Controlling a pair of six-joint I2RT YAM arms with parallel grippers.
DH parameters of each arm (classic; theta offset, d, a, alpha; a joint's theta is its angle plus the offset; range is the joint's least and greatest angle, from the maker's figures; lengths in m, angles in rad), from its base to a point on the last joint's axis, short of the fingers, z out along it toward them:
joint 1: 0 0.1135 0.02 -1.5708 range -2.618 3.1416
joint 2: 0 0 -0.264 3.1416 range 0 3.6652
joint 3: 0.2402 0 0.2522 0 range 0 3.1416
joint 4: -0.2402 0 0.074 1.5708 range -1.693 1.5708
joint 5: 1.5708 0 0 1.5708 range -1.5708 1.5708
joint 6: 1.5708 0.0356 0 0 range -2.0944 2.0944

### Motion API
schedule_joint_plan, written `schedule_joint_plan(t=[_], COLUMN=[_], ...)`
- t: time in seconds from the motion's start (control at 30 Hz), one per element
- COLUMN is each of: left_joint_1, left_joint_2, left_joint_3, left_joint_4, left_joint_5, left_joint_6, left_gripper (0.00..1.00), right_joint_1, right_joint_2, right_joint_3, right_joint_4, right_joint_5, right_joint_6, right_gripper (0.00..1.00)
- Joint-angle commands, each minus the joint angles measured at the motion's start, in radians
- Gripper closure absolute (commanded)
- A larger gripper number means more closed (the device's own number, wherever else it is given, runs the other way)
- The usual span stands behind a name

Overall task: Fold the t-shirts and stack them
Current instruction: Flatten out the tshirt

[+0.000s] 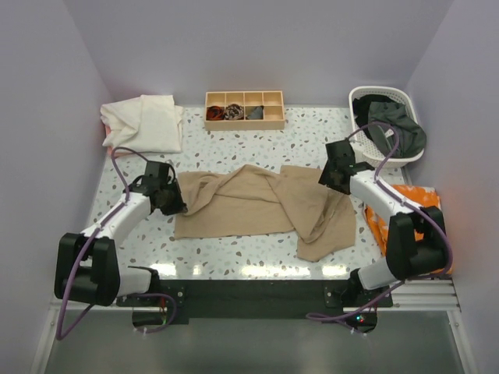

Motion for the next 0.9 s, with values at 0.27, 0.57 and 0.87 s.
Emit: schedule_joint_plan(t=[0.27, 0.57, 0.87], left_joint_1=[-0.003, -0.003, -0.003], left_joint_2=[0.073, 0.108, 0.125], left_joint_3=[0.039, 0.047, 0.042], left_joint_4=[0.072, 0.078, 0.093], left_joint_5=[0.04, 0.03, 0.03], left_joint_6=[0.024, 0.018, 0.021], left_gripper=[1.0, 1.0, 1.0], right_joint_1=[-0.16, -0.172, -0.172], right_joint_2=[0.245, 0.376, 0.356], right_joint_3=[0.067, 0.165, 0.147], right_joint_4=[0.304, 0.273, 0.339], right_joint_5=[-0.333, -0.388, -0.437], right_joint_6=[-0.037, -0.061, -0.111], right_gripper=[0.42, 0.5, 1.0])
